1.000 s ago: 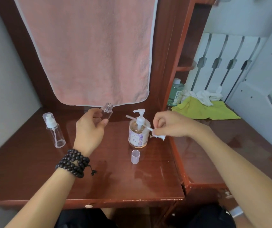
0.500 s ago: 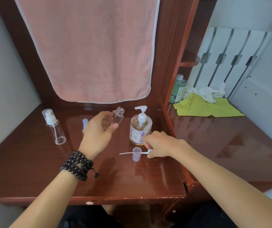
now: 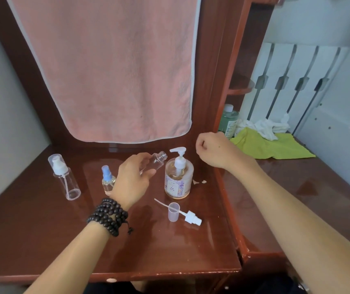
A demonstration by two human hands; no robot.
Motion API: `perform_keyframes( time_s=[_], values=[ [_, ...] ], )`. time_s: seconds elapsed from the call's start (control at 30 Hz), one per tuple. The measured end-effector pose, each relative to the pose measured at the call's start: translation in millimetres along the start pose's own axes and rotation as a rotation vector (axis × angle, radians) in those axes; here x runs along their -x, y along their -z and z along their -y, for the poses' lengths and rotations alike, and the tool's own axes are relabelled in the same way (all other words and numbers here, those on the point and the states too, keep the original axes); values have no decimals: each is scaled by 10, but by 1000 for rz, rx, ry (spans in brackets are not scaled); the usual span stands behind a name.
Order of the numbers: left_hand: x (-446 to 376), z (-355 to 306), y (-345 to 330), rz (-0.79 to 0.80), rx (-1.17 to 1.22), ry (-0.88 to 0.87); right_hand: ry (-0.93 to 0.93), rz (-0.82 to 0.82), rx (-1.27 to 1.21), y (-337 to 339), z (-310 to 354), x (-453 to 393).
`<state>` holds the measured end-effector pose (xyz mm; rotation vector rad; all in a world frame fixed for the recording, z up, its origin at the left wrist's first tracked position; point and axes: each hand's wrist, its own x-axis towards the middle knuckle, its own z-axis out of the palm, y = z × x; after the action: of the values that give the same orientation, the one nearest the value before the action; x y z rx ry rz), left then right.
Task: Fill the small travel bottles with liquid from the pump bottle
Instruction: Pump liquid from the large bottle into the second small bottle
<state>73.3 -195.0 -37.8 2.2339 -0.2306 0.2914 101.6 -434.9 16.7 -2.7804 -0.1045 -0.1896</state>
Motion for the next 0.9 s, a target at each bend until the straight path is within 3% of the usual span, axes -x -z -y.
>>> perform_keyframes(
  time_s=[0.13,0.43,0.57,0.9],
  values=[
    [-122,-54,-69,-3,-40,-79,-32,-55,-114,-103,228,-255],
    [-325,2,-146,20,-120,-262,-257,89,-310,-392,381,-472],
    [-358,19,-168,34,-128,-265,-376,155,-408,-427,375,-498],
    [-326,98,-263,68,-200,-203,-362,215,-307,-564,359,-436]
  ],
)
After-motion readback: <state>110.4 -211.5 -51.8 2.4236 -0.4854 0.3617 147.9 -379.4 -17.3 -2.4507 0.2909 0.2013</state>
